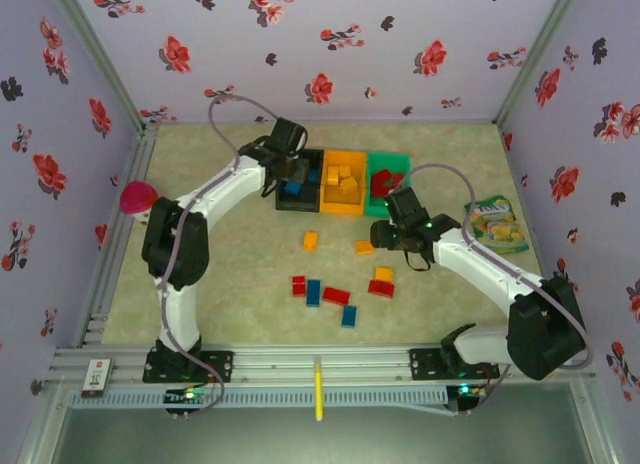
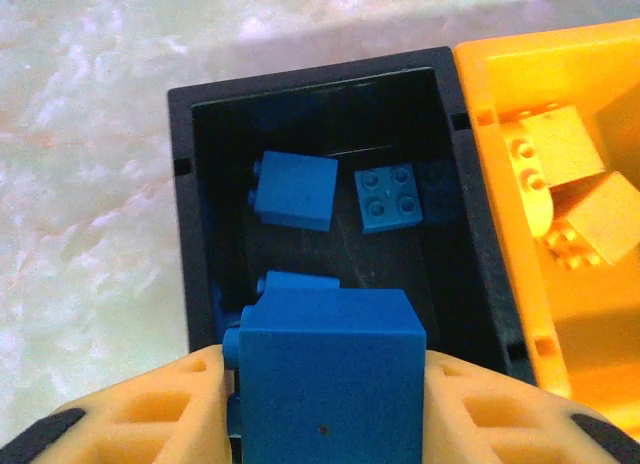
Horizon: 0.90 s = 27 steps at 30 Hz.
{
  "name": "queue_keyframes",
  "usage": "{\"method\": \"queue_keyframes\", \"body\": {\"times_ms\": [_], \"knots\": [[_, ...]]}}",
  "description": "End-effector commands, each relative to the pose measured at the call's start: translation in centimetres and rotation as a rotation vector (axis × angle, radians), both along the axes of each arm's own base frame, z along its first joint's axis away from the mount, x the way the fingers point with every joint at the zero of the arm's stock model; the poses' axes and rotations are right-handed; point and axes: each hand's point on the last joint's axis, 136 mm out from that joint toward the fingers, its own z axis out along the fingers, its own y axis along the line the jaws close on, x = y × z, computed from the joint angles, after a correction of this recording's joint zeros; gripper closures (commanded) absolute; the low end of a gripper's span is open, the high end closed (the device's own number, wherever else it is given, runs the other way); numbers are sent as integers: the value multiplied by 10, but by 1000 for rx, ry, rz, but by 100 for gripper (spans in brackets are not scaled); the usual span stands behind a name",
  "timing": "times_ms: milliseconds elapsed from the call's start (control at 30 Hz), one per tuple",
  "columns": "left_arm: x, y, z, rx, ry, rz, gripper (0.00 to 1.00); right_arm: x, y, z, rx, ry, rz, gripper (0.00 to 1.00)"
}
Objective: Sort the legos into containers by color
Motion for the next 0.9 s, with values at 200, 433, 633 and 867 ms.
{"method": "queue_keyframes", "body": {"times_ms": [200,433,633,867], "knots": [[7,-1,19,-54,-52,-18,30,-2,9,-16,-27,25,4,45],[-24,18,51,-89,-84,0,28,0,21,-25,-35,35,28,42],[-61,40,62,-134,-82,43,27,5,35,-28,-48,34,47,40],[-108,65,46,-197,-52,102,25,13,43,-37,-73,42,57,35]]}}
